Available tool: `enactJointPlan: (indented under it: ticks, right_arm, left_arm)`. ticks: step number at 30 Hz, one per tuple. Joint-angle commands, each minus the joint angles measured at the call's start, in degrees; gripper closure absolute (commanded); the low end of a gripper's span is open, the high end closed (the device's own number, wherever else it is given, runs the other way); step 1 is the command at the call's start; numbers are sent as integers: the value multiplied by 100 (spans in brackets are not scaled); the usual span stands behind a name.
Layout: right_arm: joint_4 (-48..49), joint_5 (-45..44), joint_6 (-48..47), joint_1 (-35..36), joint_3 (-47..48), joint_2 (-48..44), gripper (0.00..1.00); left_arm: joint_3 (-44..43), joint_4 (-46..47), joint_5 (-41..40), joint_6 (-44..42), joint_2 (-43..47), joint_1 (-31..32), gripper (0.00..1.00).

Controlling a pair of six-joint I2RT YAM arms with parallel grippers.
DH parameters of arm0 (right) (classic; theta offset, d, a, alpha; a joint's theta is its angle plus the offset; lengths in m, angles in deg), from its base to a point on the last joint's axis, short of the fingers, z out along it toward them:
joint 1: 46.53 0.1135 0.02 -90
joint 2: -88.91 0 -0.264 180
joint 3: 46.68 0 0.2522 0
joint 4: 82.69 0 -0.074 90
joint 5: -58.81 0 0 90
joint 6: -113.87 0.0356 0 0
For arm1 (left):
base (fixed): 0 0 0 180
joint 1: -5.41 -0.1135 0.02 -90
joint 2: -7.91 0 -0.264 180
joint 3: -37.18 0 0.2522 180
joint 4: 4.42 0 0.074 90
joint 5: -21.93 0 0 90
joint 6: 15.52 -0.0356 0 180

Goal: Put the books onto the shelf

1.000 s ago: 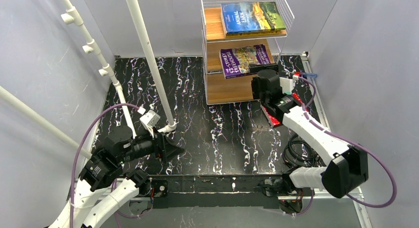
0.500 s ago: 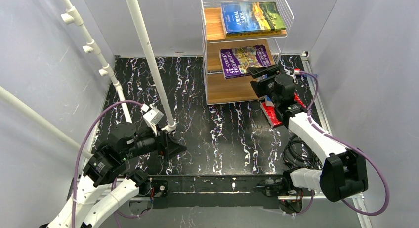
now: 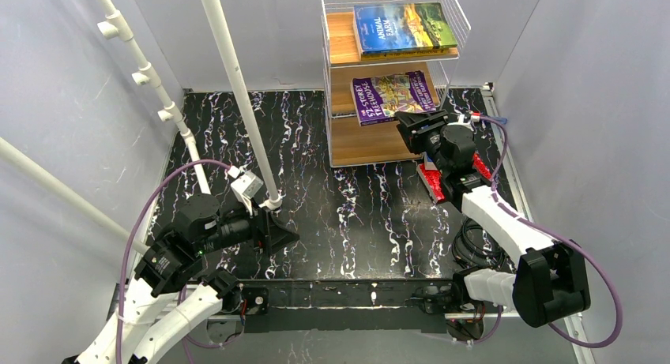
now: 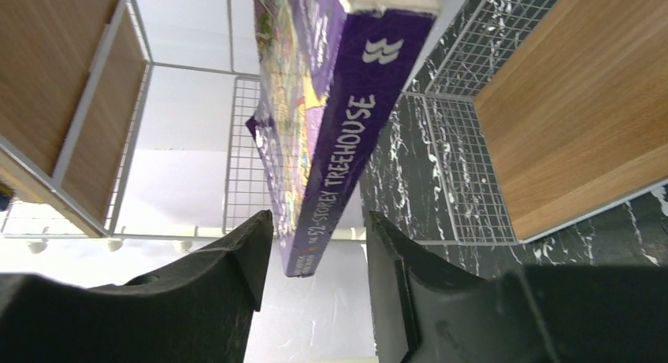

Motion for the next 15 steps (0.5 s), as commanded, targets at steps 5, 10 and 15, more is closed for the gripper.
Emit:
enactJointPlan:
  ticks: [5,10,15]
  right_arm:
    - [980,4,244,-46,-95,158,41]
    - [1330,38,387,-47,-125,366,51]
    - [1523,-10,464,-52,-178,450,63]
  left_arm:
    - [52,91,106,-41,-7,19,37]
    - [46,87,101,-42,16,19,37]
    - [46,90,107,-40,9,19,36]
